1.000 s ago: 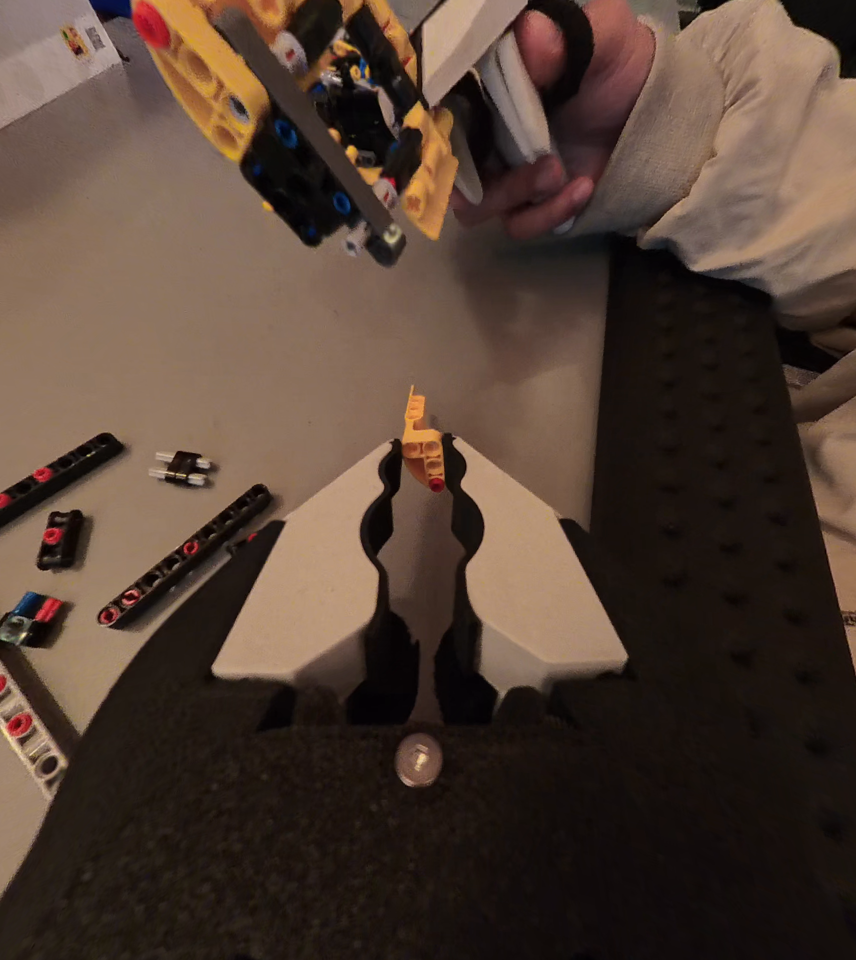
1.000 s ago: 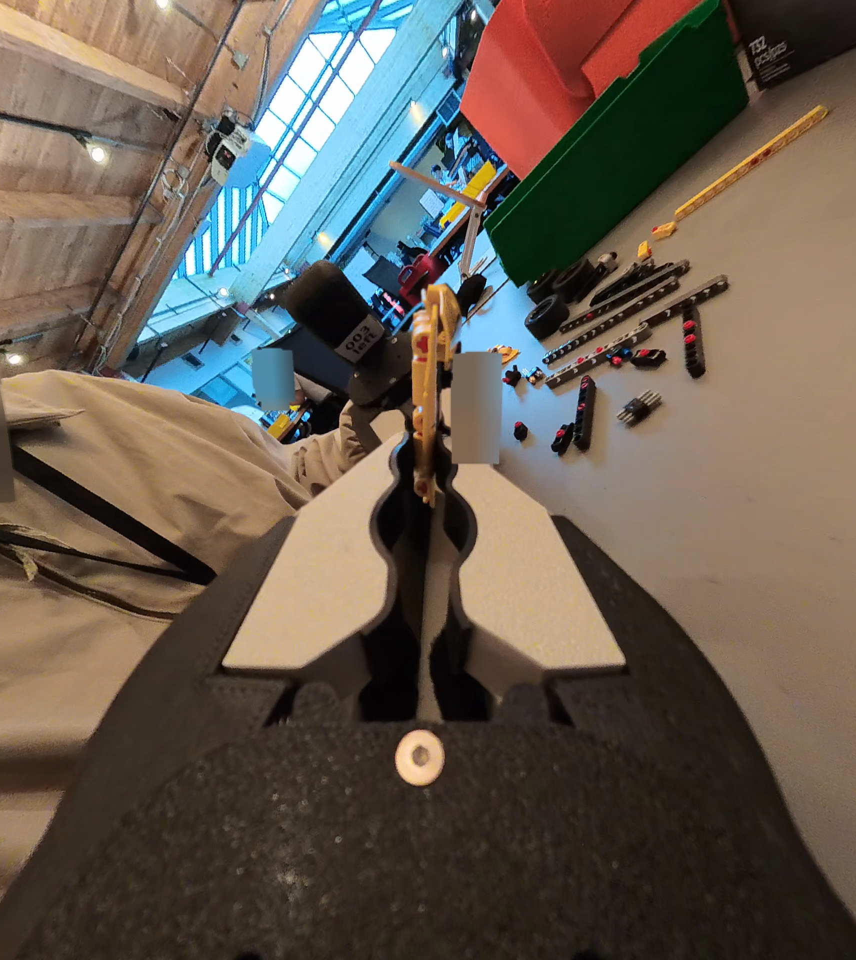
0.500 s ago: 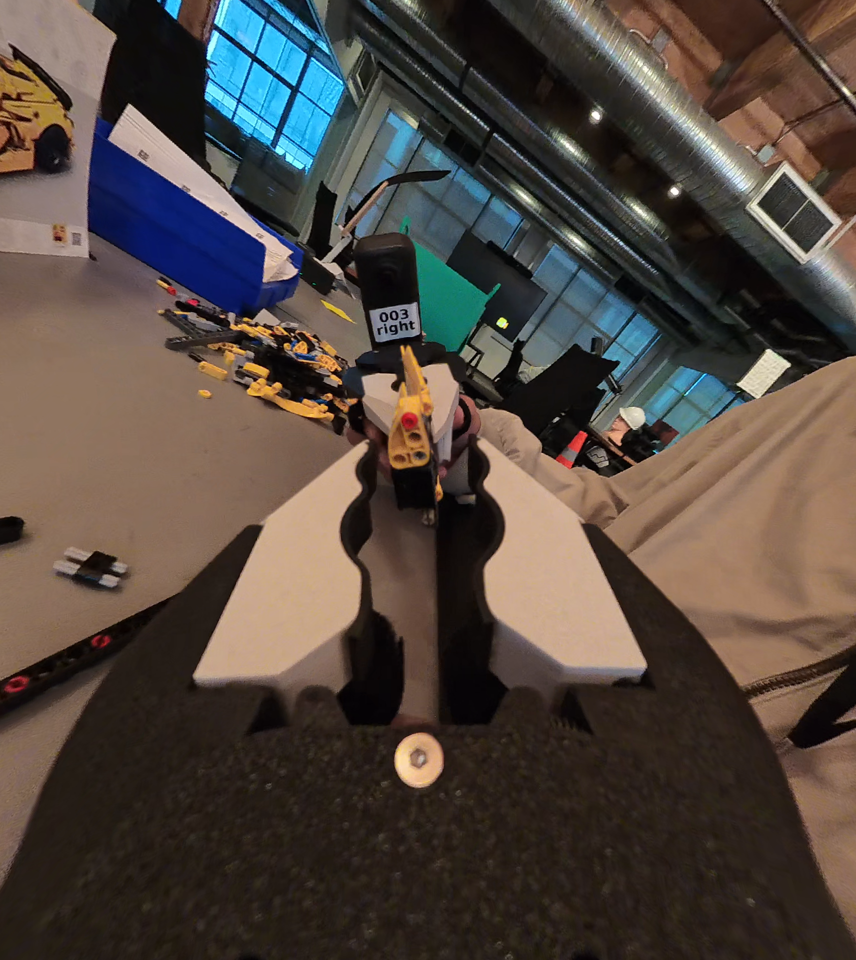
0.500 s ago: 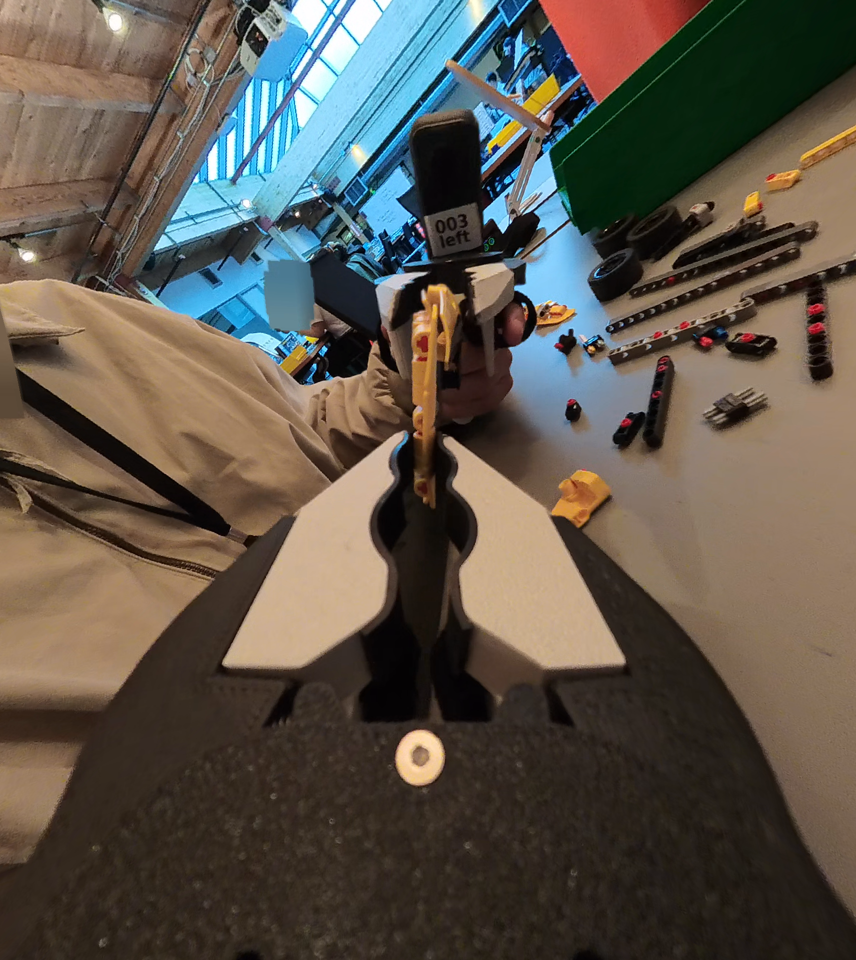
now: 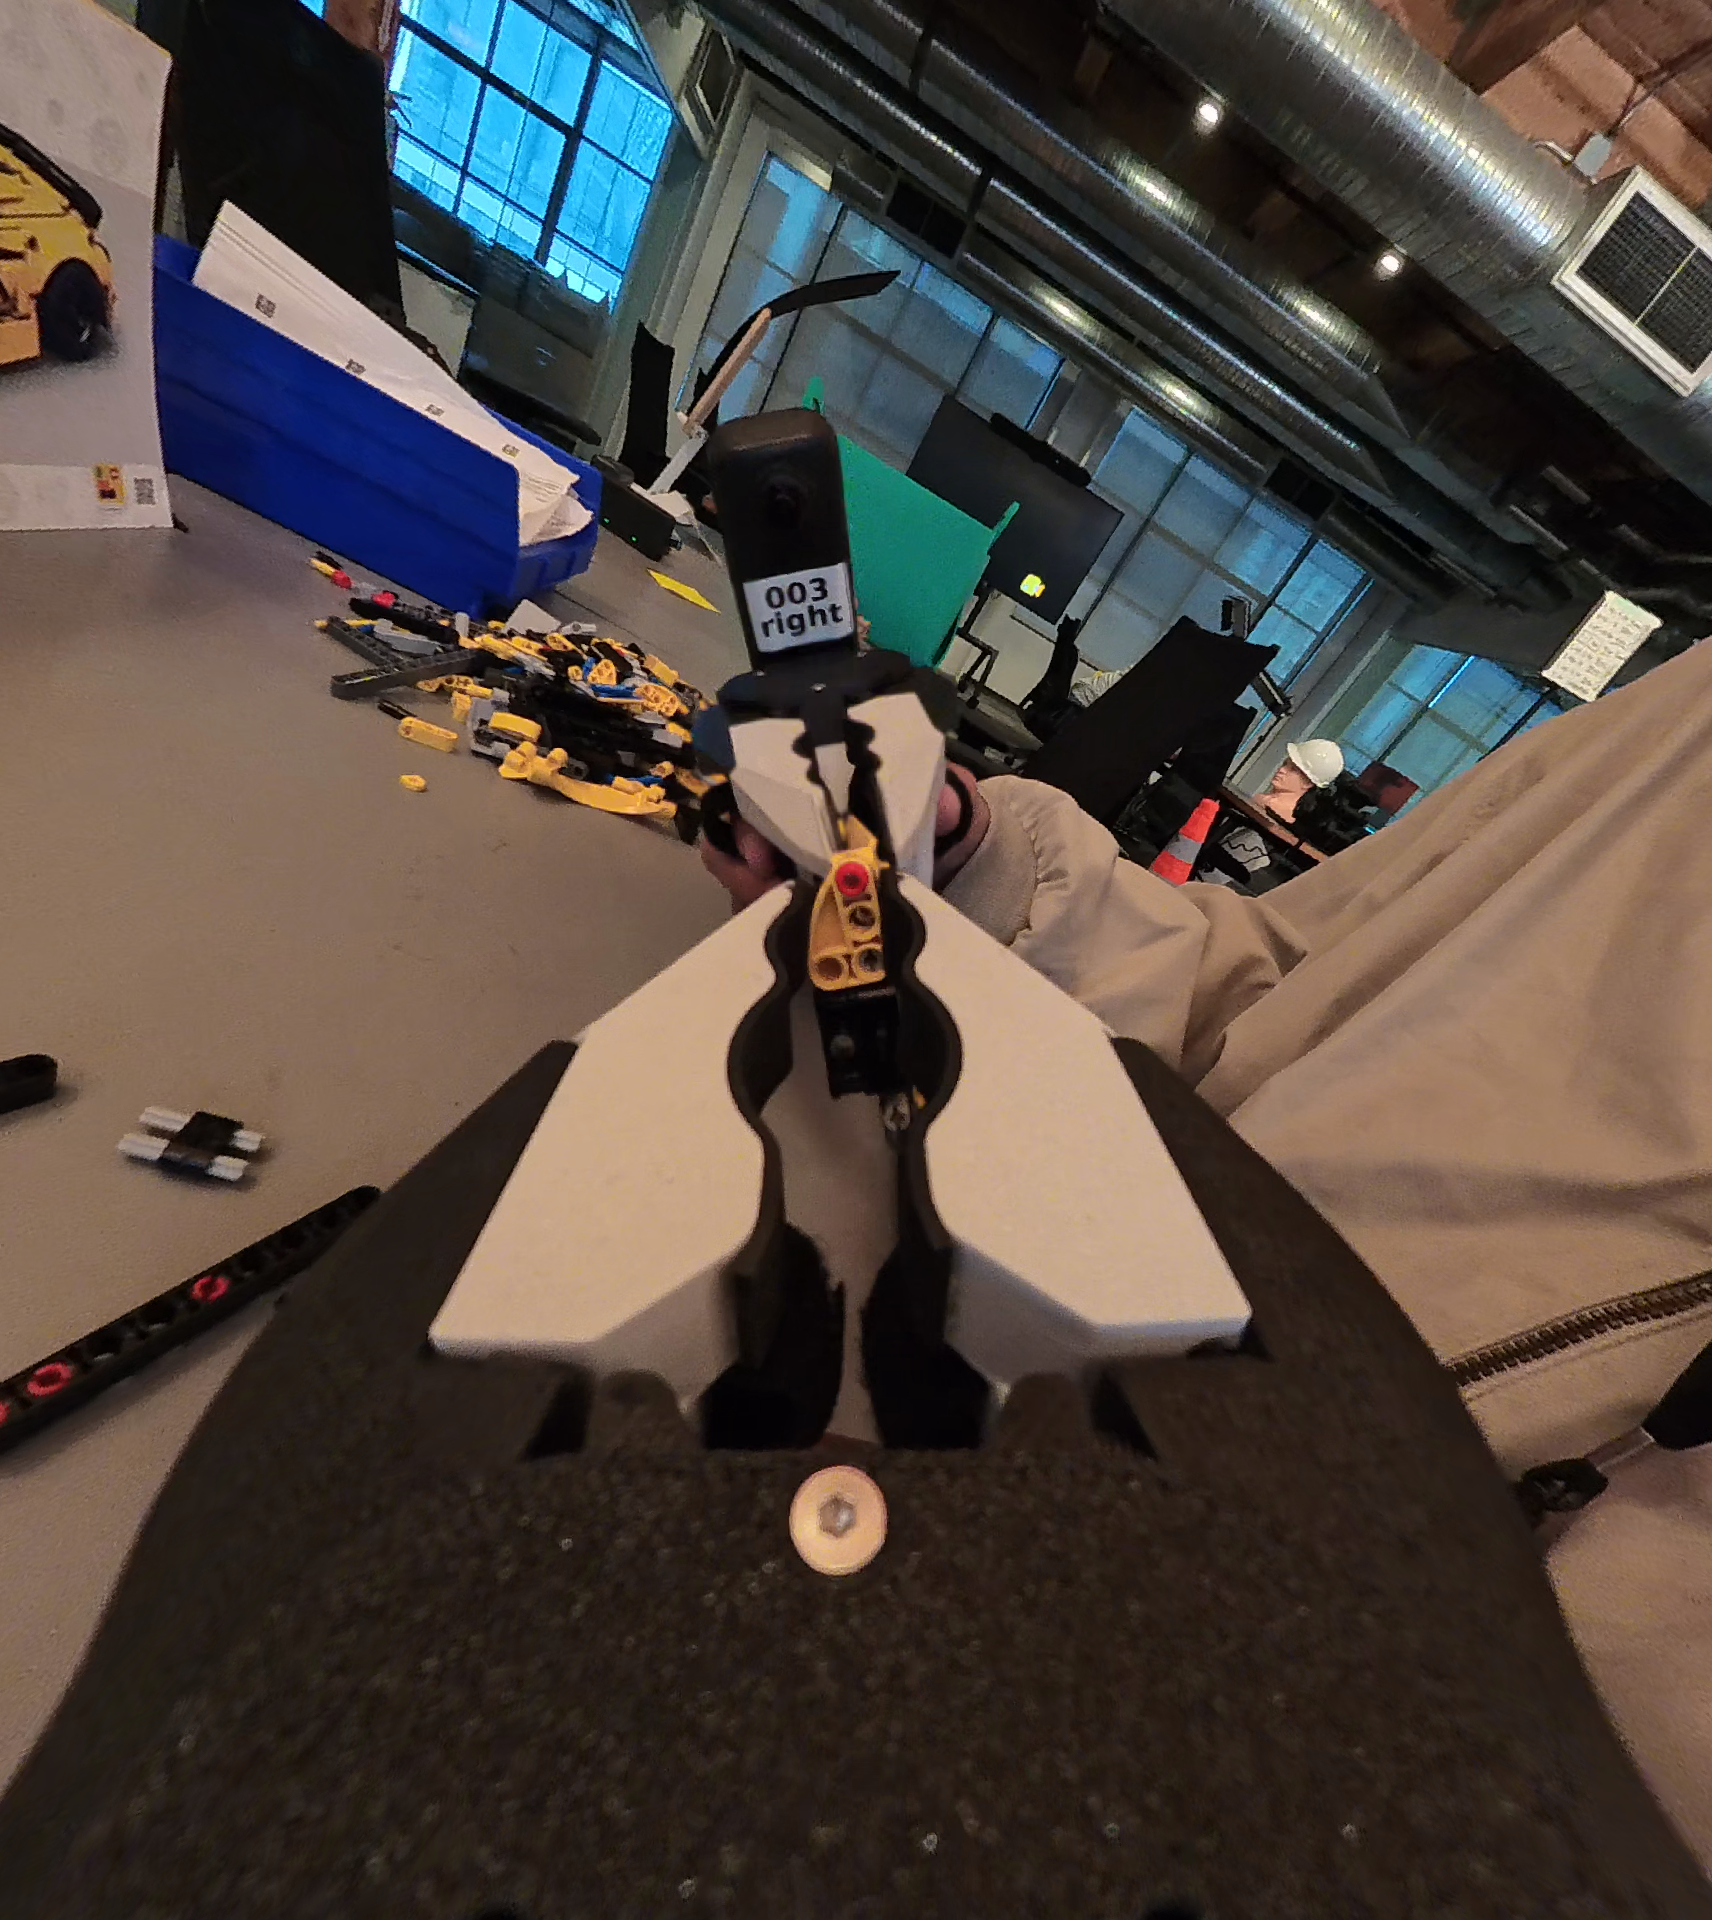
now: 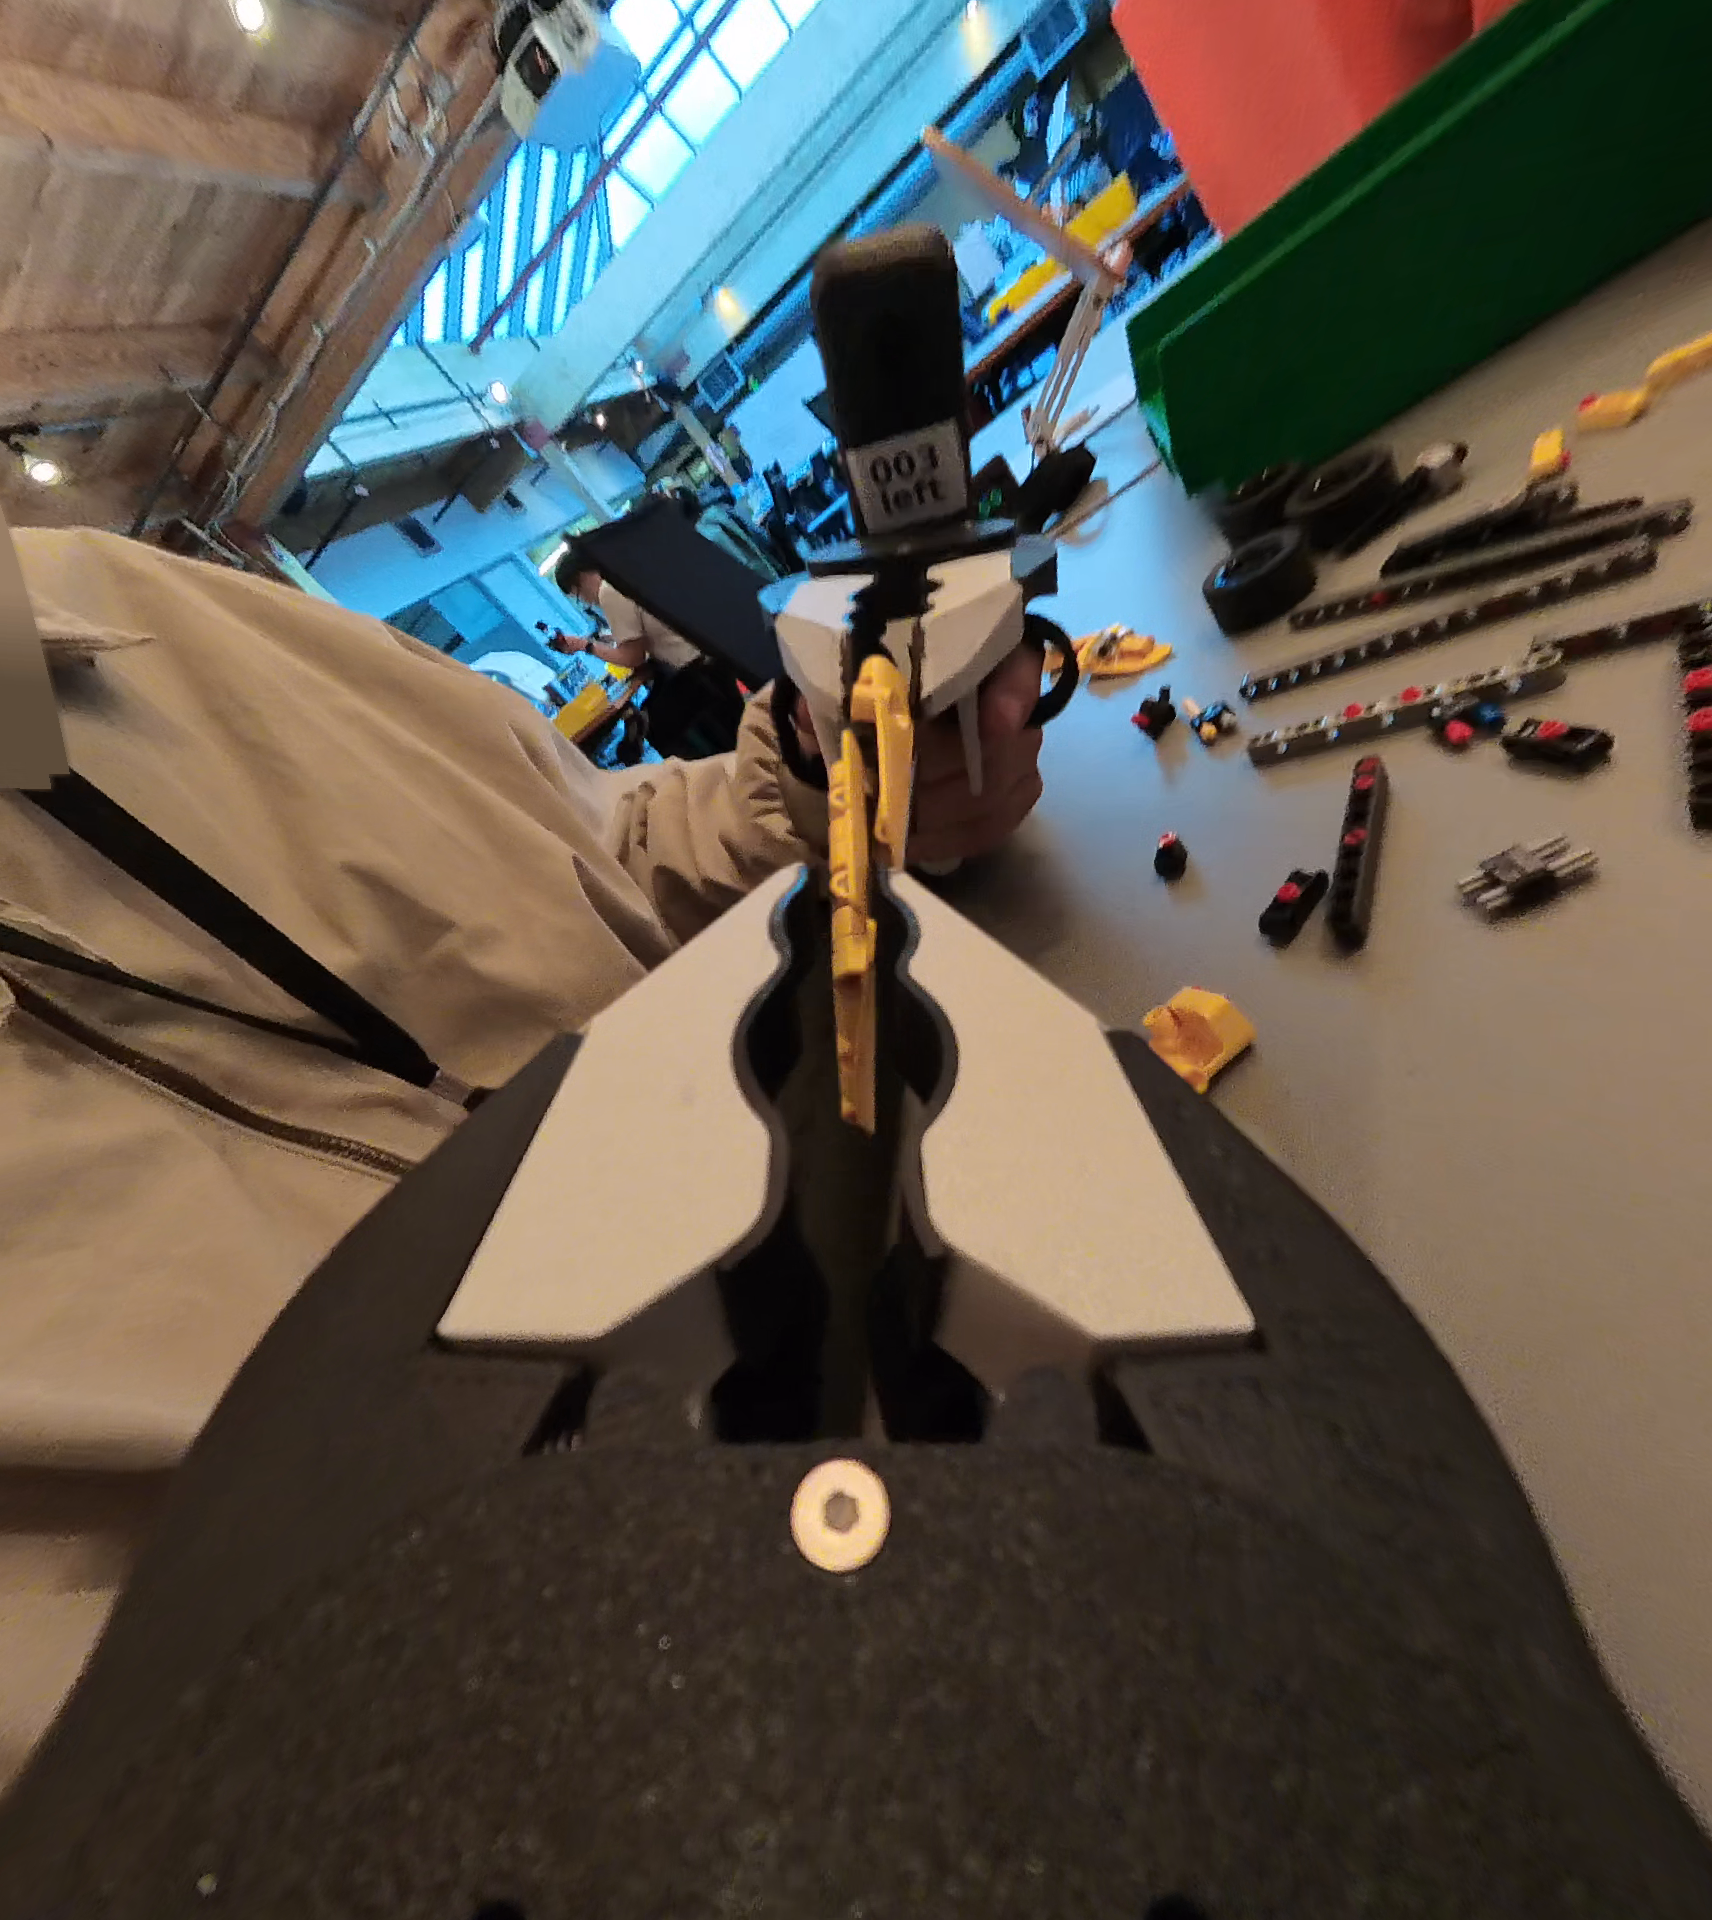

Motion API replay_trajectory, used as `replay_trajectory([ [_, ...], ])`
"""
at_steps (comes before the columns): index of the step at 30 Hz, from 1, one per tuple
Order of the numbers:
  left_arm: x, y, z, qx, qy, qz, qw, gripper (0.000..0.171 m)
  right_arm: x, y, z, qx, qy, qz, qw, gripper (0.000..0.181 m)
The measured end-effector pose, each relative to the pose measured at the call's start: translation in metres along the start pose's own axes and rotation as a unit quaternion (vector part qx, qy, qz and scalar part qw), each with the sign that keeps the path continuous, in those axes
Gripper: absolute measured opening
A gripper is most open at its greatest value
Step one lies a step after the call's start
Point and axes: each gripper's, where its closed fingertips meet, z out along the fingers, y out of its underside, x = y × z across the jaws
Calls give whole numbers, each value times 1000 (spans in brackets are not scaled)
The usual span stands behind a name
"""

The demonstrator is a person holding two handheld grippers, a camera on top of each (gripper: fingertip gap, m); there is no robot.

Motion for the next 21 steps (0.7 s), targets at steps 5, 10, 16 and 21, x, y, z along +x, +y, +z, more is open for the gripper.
replay_trajectory([
  [5, -3, 4, -1, -18, -10, 11, 1000, 12, 2, 6, 0, -27, 18, -16, 999, 7],
  [10, -4, 12, -1, -49, -32, 53, 997, 11, 2, 17, -7, -75, 27, -34, 996, 6],
  [16, -43, -24, -50, 72, -88, 0, 994, 11, 12, 0, -69, -30, 67, -27, 997, 6],
  [21, -45, 38, -9, -118, -130, 66, 982, 12, 28, 2, -65, -22, 91, -7, 996, 7],
])
